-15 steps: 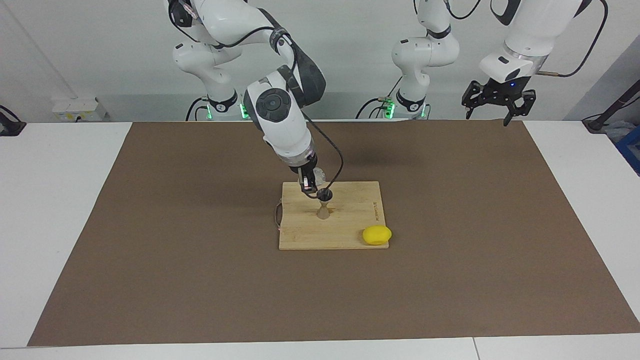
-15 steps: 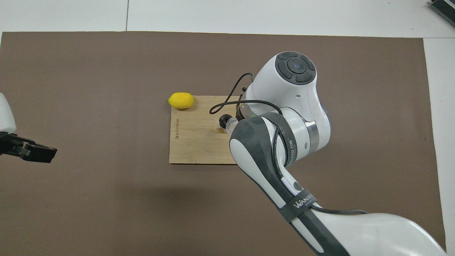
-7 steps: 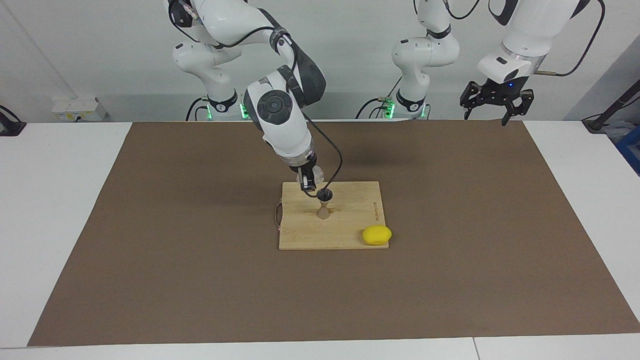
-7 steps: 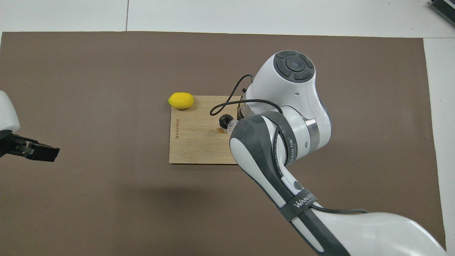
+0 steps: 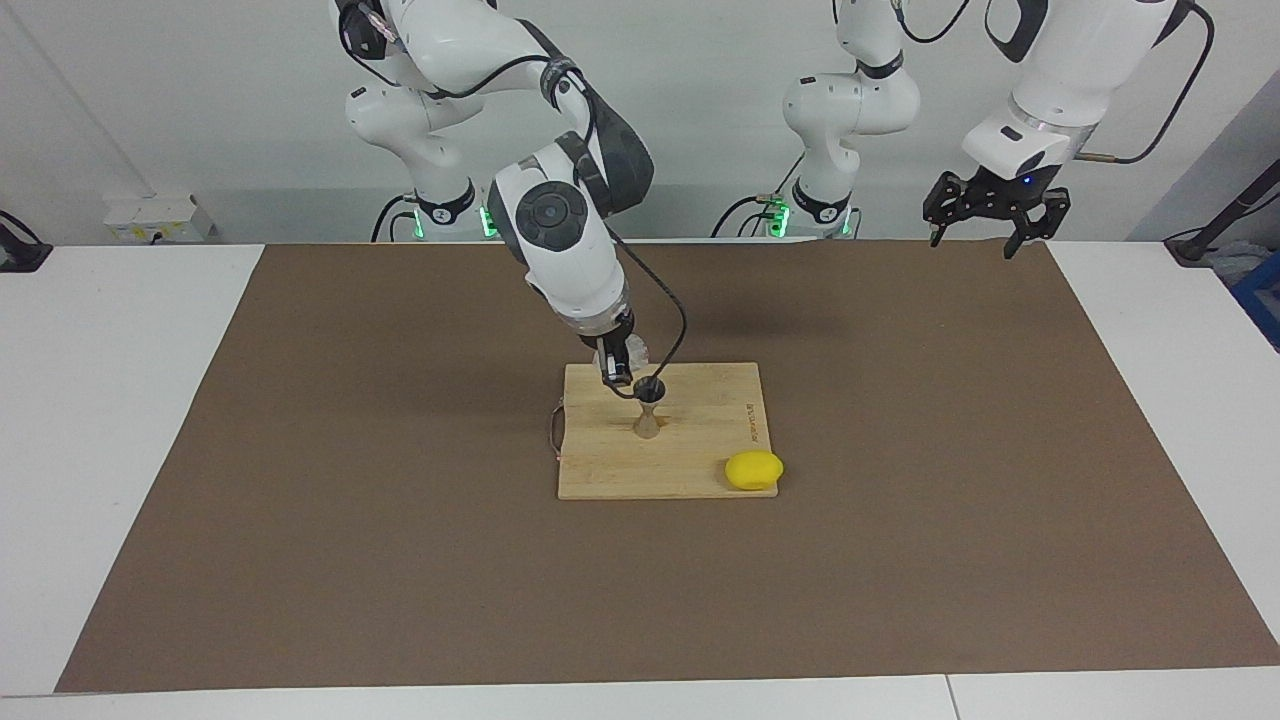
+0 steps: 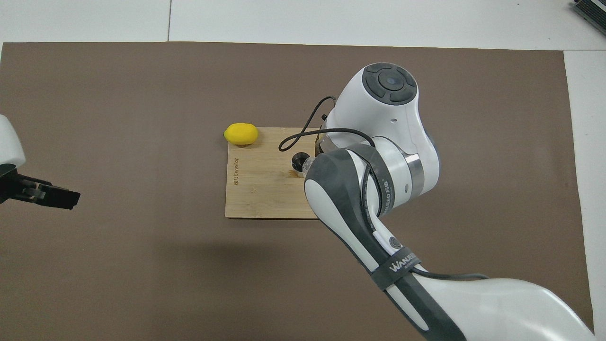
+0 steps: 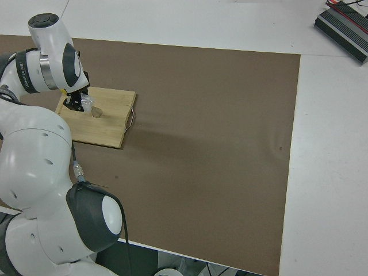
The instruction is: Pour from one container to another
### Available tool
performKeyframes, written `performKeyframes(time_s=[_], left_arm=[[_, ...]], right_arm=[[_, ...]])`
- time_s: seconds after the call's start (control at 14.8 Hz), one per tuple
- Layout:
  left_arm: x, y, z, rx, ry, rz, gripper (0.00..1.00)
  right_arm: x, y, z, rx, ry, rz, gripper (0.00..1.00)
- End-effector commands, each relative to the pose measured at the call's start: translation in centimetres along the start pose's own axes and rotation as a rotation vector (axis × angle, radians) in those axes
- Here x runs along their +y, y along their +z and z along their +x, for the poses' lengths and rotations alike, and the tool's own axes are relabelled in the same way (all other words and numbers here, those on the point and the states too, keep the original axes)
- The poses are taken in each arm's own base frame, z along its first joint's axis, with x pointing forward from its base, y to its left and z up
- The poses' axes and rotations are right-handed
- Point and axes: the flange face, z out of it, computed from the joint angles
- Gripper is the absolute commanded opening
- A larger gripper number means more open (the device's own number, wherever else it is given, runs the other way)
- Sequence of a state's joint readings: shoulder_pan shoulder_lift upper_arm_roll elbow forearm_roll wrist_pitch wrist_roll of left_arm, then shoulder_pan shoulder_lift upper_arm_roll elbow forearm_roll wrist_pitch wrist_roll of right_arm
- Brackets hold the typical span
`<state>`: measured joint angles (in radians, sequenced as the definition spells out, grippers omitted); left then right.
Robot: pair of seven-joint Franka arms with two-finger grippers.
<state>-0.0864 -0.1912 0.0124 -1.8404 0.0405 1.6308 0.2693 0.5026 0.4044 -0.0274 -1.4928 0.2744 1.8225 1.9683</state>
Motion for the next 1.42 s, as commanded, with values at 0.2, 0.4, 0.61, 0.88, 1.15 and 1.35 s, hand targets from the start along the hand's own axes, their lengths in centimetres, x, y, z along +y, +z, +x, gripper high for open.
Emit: performKeyframes(time_s=[0.2, 0.4, 0.61, 0.88, 1.15, 1.35], left_arm=[[-0.5, -0.2, 4.6, 0.015, -0.056, -0.008, 1.0], [0.4, -0.2, 4.3, -0.002, -0.092, -0.01, 1.0], [1.3, -0.3, 4.1, 0.004, -0.106, -0.001, 1.0], [1.1, -0.3, 4.1, 0.008, -0.109, 0.002, 1.0], [1.3, -0.2, 4.4, 0.02, -0.106, 0.005, 1.0], [1.1, 0.4, 4.6, 0.019, -0.108, 0.004, 1.0]], right_arm=[[-1.5, -0.3, 0.1, 0.054, -0.005, -0.012, 0.0], [-1.6, 0.0, 0.1, 0.061, 0.003, -0.022, 0.0], [-1.6, 0.0, 0.1, 0.072, 0.003, -0.021, 0.0], [-2.3, 0.0, -0.2, 0.084, 0.015, -0.036, 0.0], [-2.6, -0.1, -0.3, 0.102, 0.021, -0.038, 0.0], [-3.0, -0.5, -0.6, 0.108, 0.031, -0.043, 0.0]])
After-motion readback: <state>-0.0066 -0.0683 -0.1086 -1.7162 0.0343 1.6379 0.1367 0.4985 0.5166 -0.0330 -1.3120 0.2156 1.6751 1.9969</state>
